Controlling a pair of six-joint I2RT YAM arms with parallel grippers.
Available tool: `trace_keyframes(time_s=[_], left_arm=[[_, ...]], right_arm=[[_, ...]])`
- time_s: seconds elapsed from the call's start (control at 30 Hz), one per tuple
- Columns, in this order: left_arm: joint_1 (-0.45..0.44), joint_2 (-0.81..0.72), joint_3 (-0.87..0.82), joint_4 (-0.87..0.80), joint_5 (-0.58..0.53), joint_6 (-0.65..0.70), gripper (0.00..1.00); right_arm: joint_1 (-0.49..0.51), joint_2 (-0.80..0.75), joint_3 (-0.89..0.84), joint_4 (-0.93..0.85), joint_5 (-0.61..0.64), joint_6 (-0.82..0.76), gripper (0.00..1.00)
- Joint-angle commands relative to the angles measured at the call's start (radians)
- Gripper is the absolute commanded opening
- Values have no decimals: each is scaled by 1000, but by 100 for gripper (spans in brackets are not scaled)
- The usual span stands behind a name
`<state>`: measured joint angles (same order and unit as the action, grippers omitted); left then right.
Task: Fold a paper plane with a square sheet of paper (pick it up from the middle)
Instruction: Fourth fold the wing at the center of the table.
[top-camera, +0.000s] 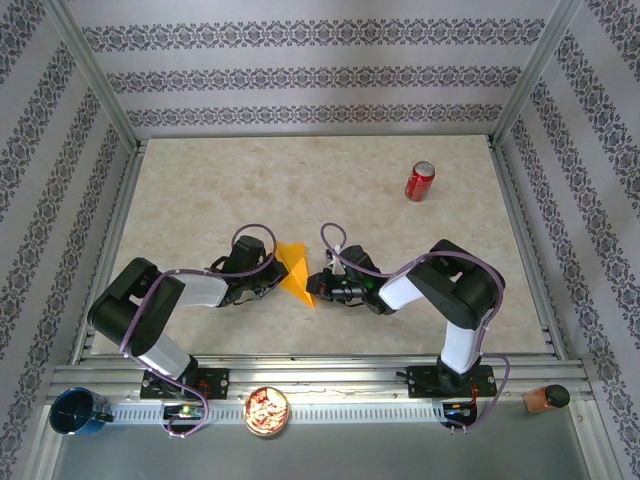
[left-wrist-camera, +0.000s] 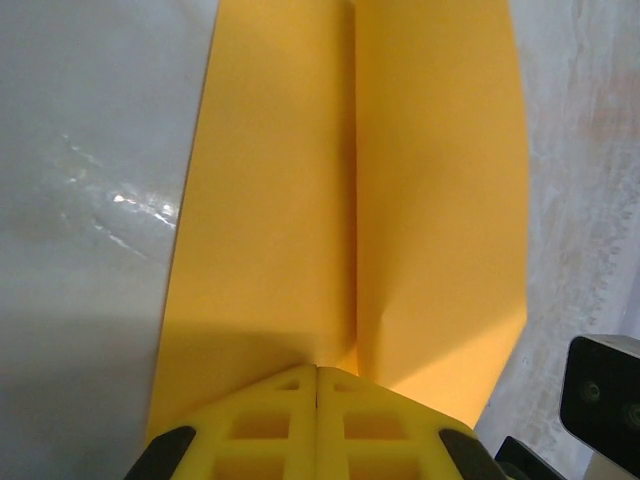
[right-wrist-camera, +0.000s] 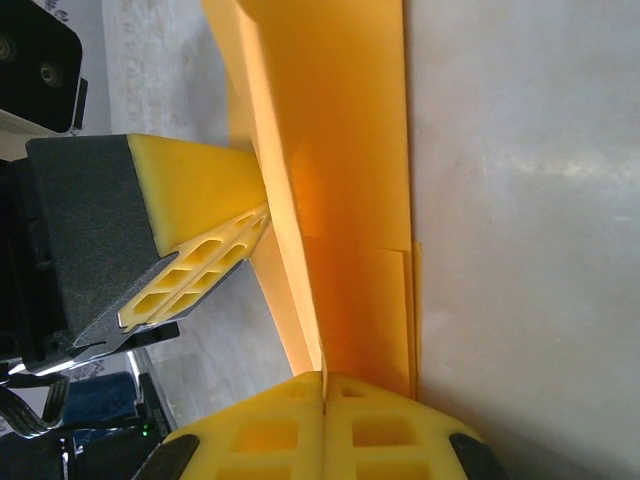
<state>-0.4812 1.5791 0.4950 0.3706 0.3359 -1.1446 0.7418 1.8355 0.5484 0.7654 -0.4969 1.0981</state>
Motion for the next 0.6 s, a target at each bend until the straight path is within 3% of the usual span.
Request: trace_keyframes(time_s=[0.0, 0.57], left_arm=[[13, 6, -30, -22, 3, 10, 4], [12, -103, 24, 1, 54, 105, 5]], right_arm=[[-15, 30, -27, -8, -5, 9, 4], [-25, 65, -28, 20, -26, 36, 3]])
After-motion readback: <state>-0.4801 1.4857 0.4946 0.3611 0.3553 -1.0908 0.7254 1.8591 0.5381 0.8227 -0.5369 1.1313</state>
